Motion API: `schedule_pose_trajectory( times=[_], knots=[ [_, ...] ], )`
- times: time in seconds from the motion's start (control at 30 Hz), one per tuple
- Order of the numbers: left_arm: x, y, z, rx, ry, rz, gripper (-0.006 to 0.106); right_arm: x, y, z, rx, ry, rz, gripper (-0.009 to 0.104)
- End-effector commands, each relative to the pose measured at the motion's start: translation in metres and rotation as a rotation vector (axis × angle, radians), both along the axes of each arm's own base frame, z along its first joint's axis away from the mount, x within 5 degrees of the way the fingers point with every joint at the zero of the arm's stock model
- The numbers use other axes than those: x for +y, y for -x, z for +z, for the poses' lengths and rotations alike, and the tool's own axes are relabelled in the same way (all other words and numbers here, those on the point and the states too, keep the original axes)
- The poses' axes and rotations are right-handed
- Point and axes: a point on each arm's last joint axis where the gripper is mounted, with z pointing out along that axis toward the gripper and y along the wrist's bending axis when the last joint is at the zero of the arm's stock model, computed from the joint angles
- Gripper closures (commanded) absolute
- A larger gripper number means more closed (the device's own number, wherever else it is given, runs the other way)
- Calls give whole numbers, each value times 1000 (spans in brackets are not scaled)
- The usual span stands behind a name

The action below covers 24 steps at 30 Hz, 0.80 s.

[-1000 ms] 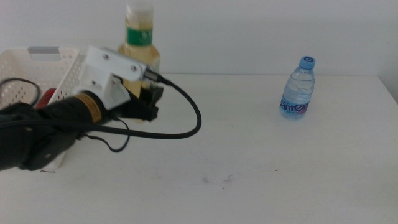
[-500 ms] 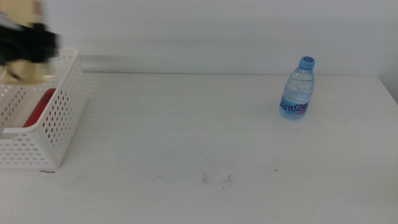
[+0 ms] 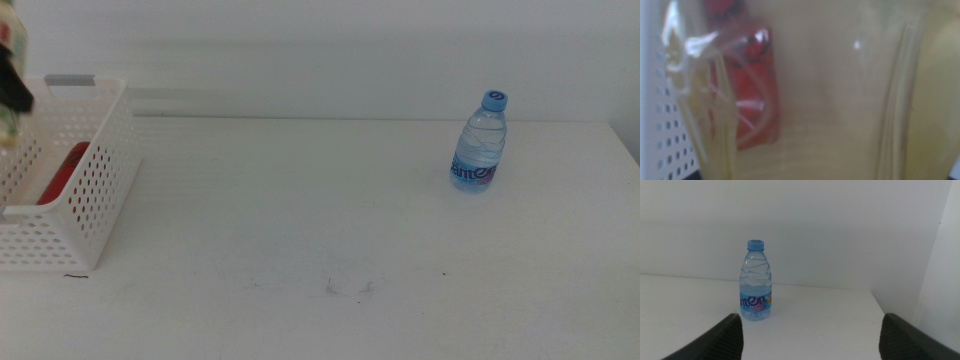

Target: Use arms to grab the bottles and put them into the dustbin to the left of the table.

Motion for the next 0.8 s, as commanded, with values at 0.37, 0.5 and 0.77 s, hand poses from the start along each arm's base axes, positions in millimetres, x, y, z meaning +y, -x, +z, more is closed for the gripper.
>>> schedule_pose_trajectory(
  times=[0.37, 0.5, 0.77],
  knots=[
    [22, -33, -75, 195, -48, -12, 89, -1, 0, 0, -8, 8, -9, 21],
    [25, -38, -91, 235, -44, -15, 65, -1, 0, 0, -8, 8, -9, 21],
    [24, -39, -96, 248, -49, -19, 6, -1, 0, 0, -8, 8, -9, 21]
  ],
)
